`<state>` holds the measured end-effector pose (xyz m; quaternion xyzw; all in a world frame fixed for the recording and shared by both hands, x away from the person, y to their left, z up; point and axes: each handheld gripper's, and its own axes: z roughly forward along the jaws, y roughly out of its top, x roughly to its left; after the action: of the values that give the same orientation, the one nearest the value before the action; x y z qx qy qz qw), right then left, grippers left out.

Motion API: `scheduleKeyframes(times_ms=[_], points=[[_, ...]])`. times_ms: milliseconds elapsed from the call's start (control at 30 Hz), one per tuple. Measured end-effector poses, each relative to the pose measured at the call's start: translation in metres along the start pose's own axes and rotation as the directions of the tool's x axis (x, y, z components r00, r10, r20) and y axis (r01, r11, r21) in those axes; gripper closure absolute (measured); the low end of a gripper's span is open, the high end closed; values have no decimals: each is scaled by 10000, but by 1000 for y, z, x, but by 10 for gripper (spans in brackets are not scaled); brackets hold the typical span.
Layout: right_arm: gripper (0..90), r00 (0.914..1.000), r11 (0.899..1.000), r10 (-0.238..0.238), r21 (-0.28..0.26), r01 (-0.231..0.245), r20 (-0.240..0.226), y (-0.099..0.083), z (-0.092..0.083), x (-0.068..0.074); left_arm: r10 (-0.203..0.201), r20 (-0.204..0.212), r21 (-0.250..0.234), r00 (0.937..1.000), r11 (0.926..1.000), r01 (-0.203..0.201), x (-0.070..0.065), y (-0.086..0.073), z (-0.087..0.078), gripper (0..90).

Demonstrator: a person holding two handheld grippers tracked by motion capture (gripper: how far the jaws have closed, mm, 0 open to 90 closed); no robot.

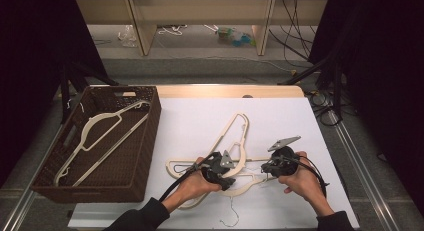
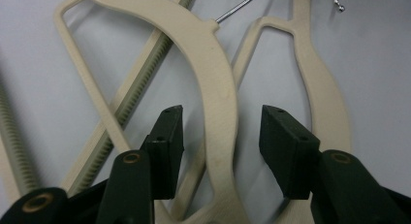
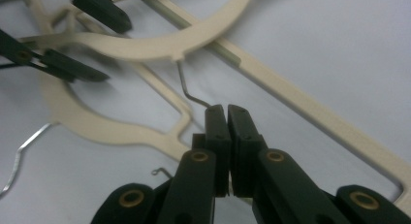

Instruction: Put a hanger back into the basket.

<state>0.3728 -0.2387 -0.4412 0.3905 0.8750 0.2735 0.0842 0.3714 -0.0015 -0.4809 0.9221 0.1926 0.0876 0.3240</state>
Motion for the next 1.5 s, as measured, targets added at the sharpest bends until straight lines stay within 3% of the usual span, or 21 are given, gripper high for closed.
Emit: scheduleKeyframes(times_ms=[67,133,267,333,467,500,633,833,900,1033,1067,1133,1233,1300,1333,1400,1500], points=[[890,9998,9997,-203,-144,202,-53,3,-7,3,210,62,146,9998,9997,-211,1,1,-1,552],[891,9995,9993,-298,-227,296,-108,7,-11,5,-187,20,-183,9998,9997,187,0,2,2,599],[891,9992,9990,-353,-283,347,-188,9,-14,8,-143,-204,-147,9997,9998,140,2,2,-1,741],[891,9990,9988,-291,-405,278,-330,8,-15,8,-203,-258,-145,9995,9997,199,3,3,-5,743],[890,9981,9957,-271,-897,221,-550,11,-23,14,186,-629,-9,9978,9998,-187,-2,8,-16,746],[889,9974,9969,-220,-771,167,-686,12,-29,15,225,-640,28,9977,9997,-224,-3,9,-20,748],[863,9953,9861,13,-1655,-174,-972,16,-41,20,535,-1017,115,9934,9985,-526,-3,9,-35,758],[826,9931,9887,-189,-1501,14,-1154,21,-46,29,820,-1239,311,9889,9964,-787,-5,6,-45,764],[748,9936,9846,-139,-1748,-59,-1117,22,-48,30,814,-1273,244,9885,9966,-789,-5,4,-48,768],[647,9863,9629,-136,-2681,-314,-1643,25,-63,31,732,-1464,22,9865,9973,-736,-1,5,-58,775],[630,9878,9542,-171,-2978,-301,-1547,25,-69,31,679,-1564,-78,9854,9975,-700,0,5,-62,779],[597,9891,9470,-310,-3209,-170,-1440,25,-80,31,663,-1718,-151,9829,9974,-700,3,5,-68,787],[628,9933,9470,-389,-3212,19,-1087,23,-84,32,500,-1848,-383,9815,9976,-581,5,6,-76,798],[689,9950,9537,-633,-2983,373,-778,23,-81,35,383,-1862,-510,9818,9975,-486,5,6,-79,806],[727,9937,9580,-841,-2803,602,-738,24,-77,39,424,-1855,-505,9817,9973,-526,5,6,-79,809],[842,9901,9561,-1205,-2770,961,-726,26,-70,46,545,-1857,-440,9811,9970,-637,3,6,-79,811],[900,9838,9615,-1533,-2439,1267,-930,30,-63,57,644,-1865,-380,9803,9966,-728,1,7,-79,813]])
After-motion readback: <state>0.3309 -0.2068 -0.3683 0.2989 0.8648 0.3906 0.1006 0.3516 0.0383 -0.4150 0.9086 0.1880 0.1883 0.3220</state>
